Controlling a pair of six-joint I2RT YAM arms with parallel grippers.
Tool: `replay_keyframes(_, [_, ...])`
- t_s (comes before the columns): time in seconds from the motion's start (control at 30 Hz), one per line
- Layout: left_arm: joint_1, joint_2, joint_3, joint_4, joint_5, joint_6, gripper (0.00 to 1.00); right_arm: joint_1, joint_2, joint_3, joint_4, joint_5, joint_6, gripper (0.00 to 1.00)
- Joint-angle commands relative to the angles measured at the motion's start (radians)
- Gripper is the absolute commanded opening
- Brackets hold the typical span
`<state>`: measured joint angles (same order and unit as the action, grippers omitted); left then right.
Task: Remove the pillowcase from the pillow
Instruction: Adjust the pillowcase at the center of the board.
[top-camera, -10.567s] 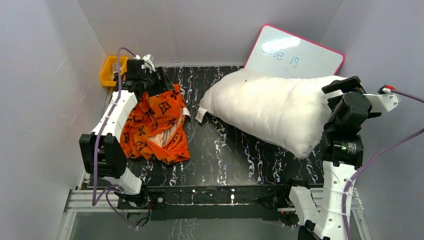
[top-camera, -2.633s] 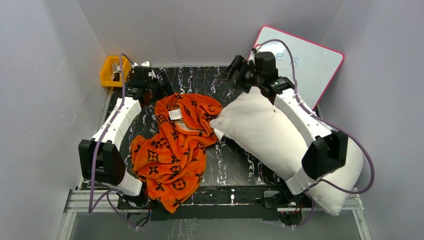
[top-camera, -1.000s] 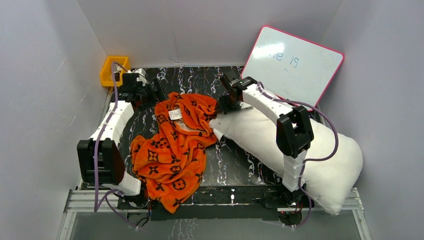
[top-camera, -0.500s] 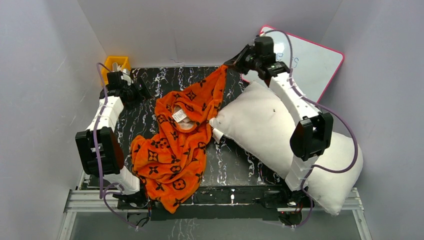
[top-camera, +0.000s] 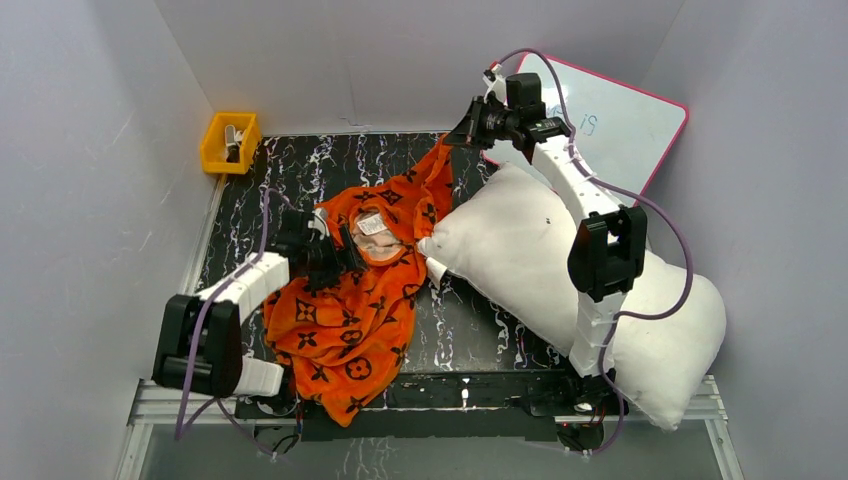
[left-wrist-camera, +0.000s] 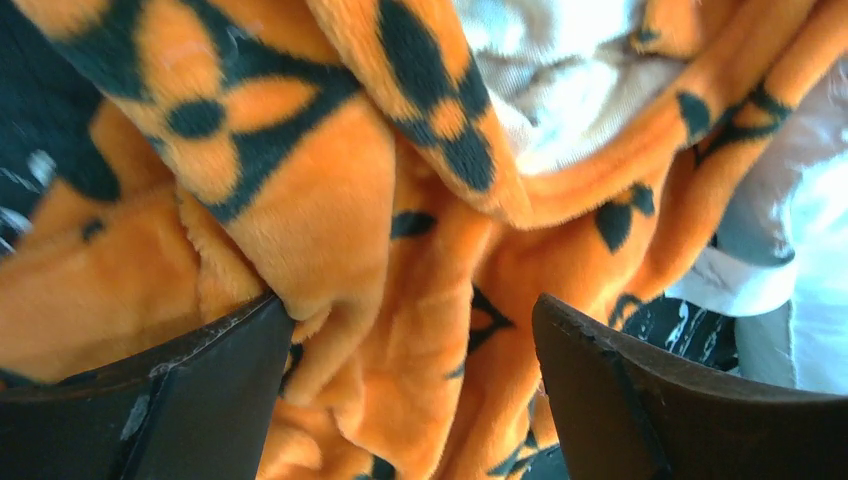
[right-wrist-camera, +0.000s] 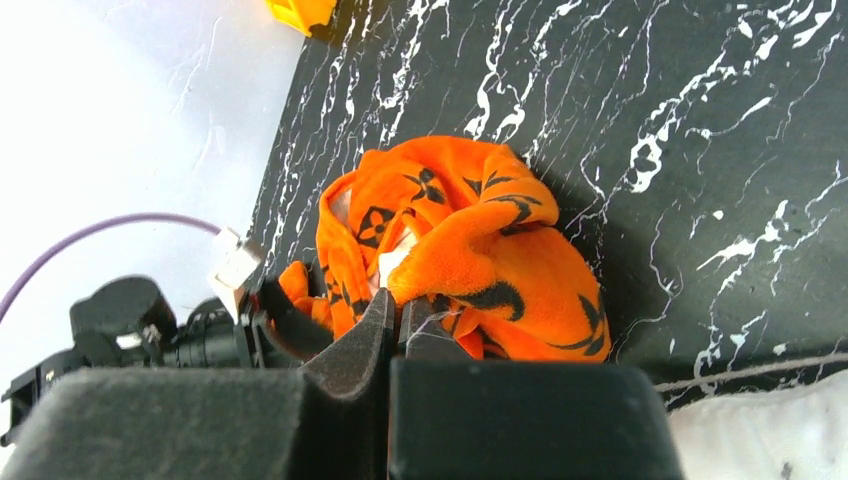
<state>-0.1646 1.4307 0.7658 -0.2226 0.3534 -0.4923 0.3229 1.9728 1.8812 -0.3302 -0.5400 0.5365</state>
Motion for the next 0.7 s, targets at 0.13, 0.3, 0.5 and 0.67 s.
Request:
replay_keyframes(0.13, [-0.251,-0.346,-0.291,0.148,-0.042,-0.432,0.85,-0.048,0.029,0.150,0.047,-0.098,-0.030,0.00])
replay_keyframes(0.3, [-0.550,-0.457,-0.414,0.295,-0.218,-0.721,0.82,-0.065,0.122,0.289,0.039,-0.176,0.008,0.00])
replay_keyframes(0.5, [-0.572,-0.318,-0.128,0.140,-0.315,-0.454,0.90,-0.065,0.256,0.522,-0.037,-0.275,-0.098,0.00])
replay_keyframes(0.67, [-0.049,-0.191,0.074,0.265,0.129,-0.318,0.96,-0.065,0.151,0.332,0.033,-0.344,-0.278,0.00])
